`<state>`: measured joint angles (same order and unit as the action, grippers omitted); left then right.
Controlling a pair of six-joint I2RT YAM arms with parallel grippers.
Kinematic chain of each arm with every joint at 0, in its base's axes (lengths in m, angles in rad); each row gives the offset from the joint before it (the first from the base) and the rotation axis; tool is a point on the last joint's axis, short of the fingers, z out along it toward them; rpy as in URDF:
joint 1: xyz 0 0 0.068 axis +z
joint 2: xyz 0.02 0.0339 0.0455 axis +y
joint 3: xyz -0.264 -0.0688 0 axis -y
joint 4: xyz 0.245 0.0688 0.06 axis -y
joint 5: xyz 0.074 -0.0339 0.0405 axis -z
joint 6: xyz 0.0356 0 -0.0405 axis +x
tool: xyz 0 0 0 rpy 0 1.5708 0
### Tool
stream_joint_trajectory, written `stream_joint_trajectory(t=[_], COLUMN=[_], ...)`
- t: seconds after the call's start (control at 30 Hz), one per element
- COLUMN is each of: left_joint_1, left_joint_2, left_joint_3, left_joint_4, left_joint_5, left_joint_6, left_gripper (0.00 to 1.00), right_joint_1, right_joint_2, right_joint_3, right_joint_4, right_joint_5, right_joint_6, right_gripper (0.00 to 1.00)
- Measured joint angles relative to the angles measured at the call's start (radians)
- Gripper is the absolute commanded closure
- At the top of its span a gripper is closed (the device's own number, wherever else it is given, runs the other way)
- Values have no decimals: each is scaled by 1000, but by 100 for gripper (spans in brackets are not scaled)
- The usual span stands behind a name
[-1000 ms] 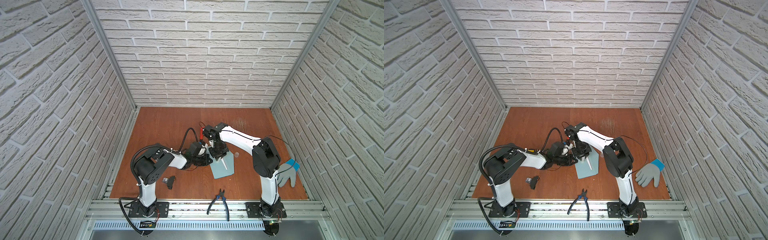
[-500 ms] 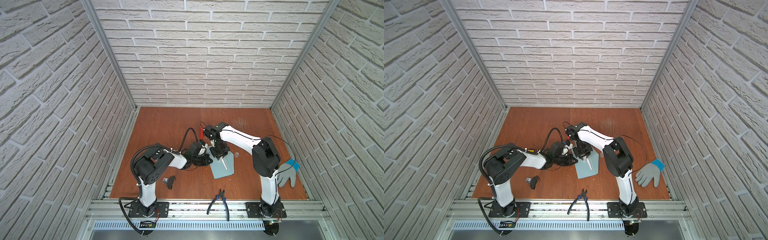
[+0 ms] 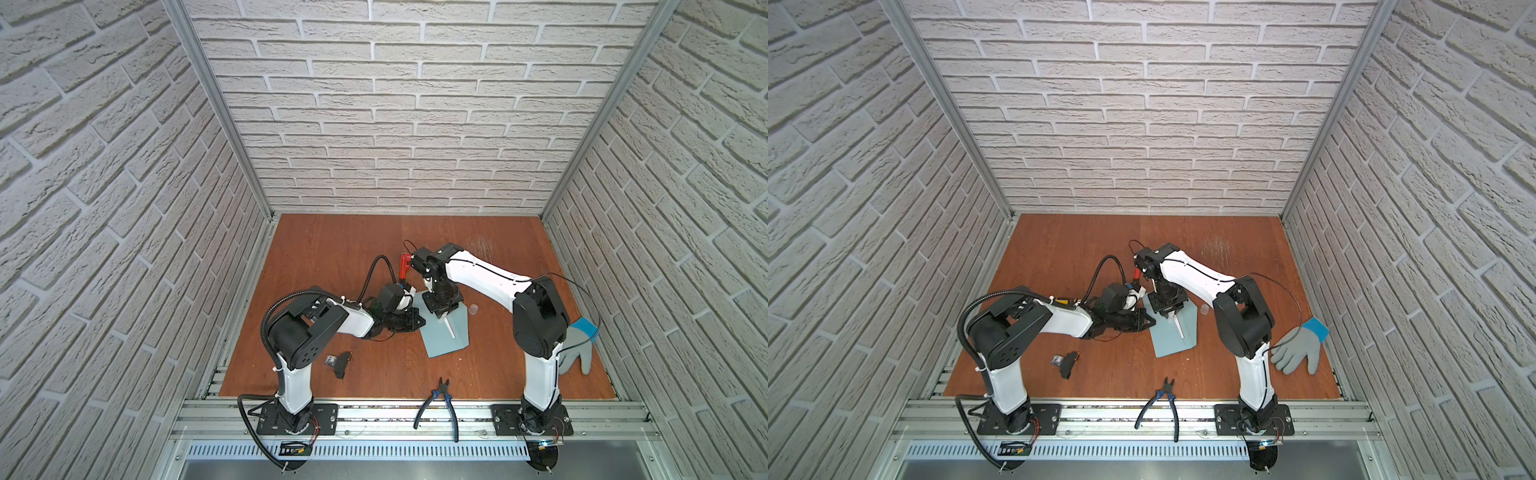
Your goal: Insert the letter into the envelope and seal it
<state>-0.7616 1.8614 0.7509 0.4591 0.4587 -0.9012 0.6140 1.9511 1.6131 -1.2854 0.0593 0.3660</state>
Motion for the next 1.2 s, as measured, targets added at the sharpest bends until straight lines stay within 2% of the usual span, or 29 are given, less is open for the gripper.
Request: stream_joint_trajectory(t=[0.2, 0.4, 0.8, 1.2], left_joint_1=[0, 0, 0, 2], left_joint_2=[-2, -2, -3, -3], left_joint_3=[2, 4, 11, 16], left_joint_4=[-8, -13, -28, -41], left_joint_5=[0, 0, 3, 6], left_joint_6=[10, 11, 11, 18], left_gripper=[100, 100, 100, 100], right_joint_1=[-5, 2, 16, 15], right_joint_2=[-86, -87, 51, 78], right_joint_3=[0, 0, 3, 21], right_joint_4=[-37, -37, 18, 7], right_joint_5=[14, -6, -66, -42], right_joint_6=[1, 0, -8, -15], right_gripper=[95, 95, 95, 95])
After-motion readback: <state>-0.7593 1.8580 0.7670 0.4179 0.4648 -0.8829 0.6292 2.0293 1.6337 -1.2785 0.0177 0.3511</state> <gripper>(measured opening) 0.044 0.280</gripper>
